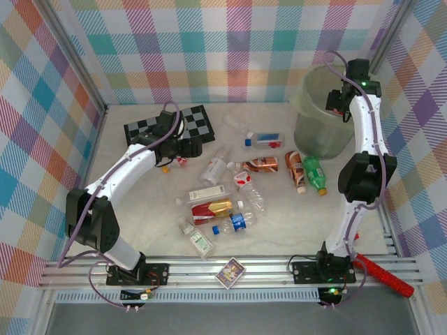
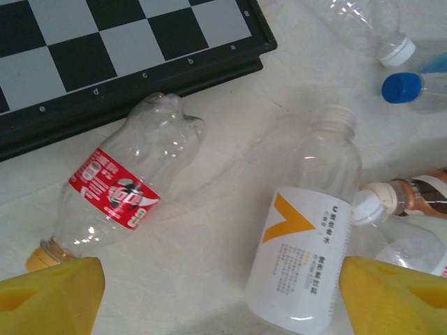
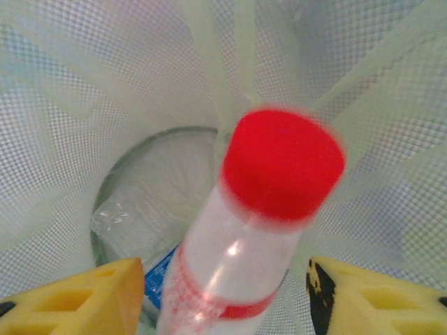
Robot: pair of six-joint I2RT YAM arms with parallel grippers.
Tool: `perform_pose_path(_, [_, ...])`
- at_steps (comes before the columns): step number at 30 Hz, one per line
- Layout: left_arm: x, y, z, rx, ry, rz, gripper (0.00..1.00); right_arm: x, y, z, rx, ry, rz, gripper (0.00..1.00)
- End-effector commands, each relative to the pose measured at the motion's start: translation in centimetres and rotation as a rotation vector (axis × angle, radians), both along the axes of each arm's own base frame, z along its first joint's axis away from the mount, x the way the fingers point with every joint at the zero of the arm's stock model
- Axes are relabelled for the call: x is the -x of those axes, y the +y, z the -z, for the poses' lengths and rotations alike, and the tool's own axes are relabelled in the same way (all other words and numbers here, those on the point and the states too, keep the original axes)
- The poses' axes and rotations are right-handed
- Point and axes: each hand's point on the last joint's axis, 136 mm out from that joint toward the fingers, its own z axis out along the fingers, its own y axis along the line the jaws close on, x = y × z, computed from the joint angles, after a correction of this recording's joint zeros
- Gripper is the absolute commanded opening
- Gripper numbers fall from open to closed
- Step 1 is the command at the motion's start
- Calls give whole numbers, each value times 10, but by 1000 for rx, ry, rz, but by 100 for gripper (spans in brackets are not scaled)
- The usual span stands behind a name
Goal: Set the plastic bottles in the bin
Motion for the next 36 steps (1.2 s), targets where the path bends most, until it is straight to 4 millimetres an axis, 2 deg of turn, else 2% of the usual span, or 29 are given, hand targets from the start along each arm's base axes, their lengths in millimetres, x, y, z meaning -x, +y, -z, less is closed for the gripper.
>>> perform_pose_path(1, [-4, 7, 3, -41, 18, 36, 87, 3, -5, 12, 0, 45, 4, 68])
perform_pose_path(3, [-6, 13, 8, -66, 30, 35, 87, 3, -5, 11, -3, 43, 1, 72])
perform_pose_path(6, [-11, 22, 14, -94, 43, 35, 88, 4, -2, -4, -15, 8, -10, 76])
perform_pose_path(9, [-15, 29, 19, -99, 55, 37, 90, 8, 2, -28, -59, -39, -26, 79])
perform_pose_path(15, [-23, 35, 36, -118, 83, 48, 94, 27, 18, -89, -152, -158, -74, 81])
perform_pose_path(20, [-30, 41, 50, -135, 98, 52, 96, 54, 38, -120, -232, -214, -102, 82])
perform_pose_path(25, [-37, 48, 63, -180, 122, 65, 96, 88, 70, -130, -397, -241, -151, 84])
perform_pose_path(29, [-39, 51, 78, -195, 158, 73, 96, 116, 101, -127, -567, -245, -212, 86])
perform_pose_path(36, [-32, 48, 99, -179, 219, 89, 92, 157, 122, -115, -700, -202, -200, 89])
